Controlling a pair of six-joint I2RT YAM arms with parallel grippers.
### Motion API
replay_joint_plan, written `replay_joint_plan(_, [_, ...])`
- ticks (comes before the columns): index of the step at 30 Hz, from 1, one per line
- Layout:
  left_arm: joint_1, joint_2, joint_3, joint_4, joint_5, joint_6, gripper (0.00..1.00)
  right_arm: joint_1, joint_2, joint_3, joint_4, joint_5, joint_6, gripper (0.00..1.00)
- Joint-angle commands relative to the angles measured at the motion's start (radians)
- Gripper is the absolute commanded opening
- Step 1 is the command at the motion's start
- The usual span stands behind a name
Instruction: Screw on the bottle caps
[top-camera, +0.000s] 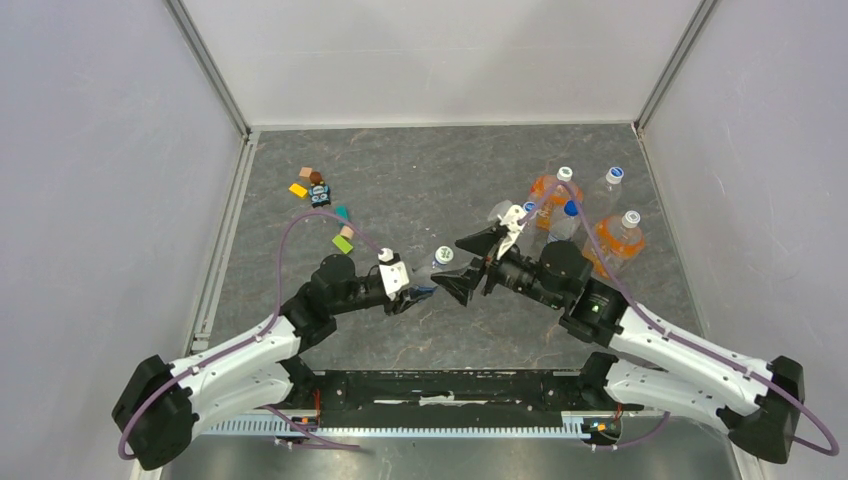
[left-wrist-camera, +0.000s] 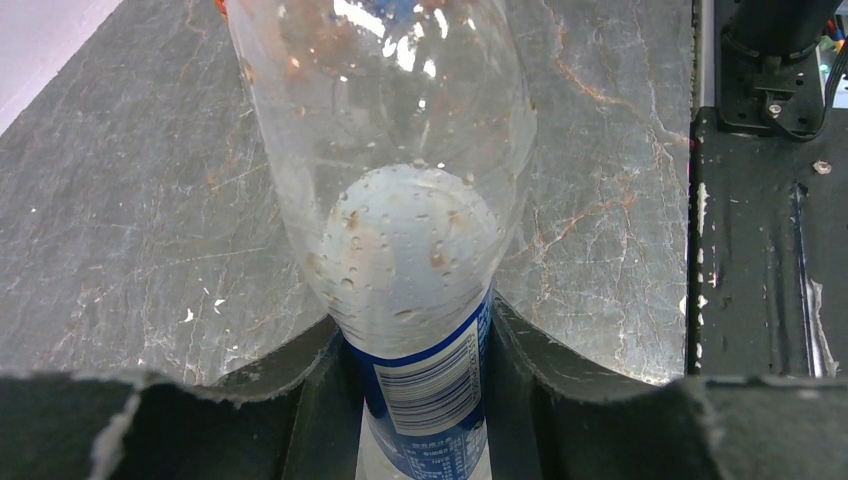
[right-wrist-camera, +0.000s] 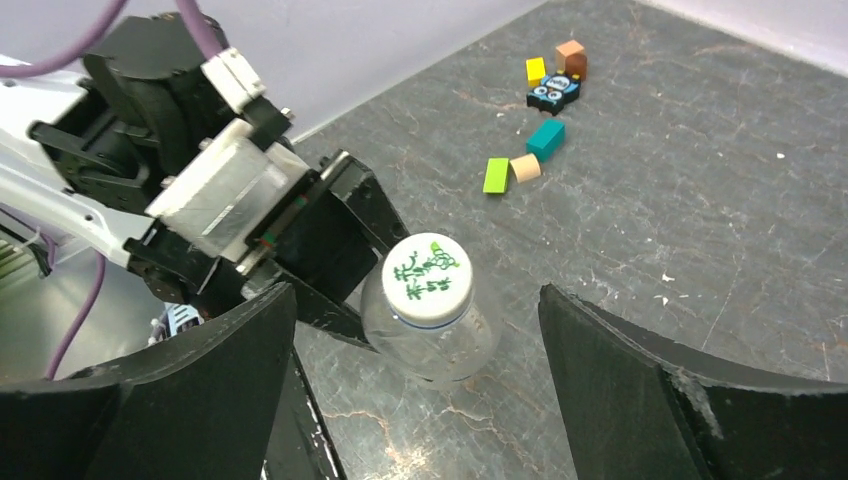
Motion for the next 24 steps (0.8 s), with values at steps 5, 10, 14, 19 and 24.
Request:
replay_joint_plan(5, [0.000, -0.053, -0.008, 0.070, 0.013, -0.030, 0.47, -0.001, 0.079, 0.051, 0.117, 0.020, -0.018, 0.87])
replay_joint_plan(10, [0.000, -0.056, -0.007, 0.073, 0.021, -0.028, 0.47, 0.000, 0.088, 0.034, 0.181, 0.006, 0.021, 0.78])
replay_joint_plan(14, [0.000, -0.056, -0.009, 0.072, 0.028, -0.023, 0.48, 0.000, 0.091, 0.027, 0.212, 0.006, 0.038, 0.72])
replay_joint_plan(19, [0.000, -0.057, -0.007, 0.071, 0.031, -0.024, 0.48, -0.001, 0.103, 0.020, 0.219, 0.009, 0.050, 0.58])
replay_joint_plan(24, [0.000, -0.064, -0.007, 0.077, 0.030, -0.033, 0.49, 0.000, 0.099, -0.001, 0.206, 0.017, 0.058, 0.41])
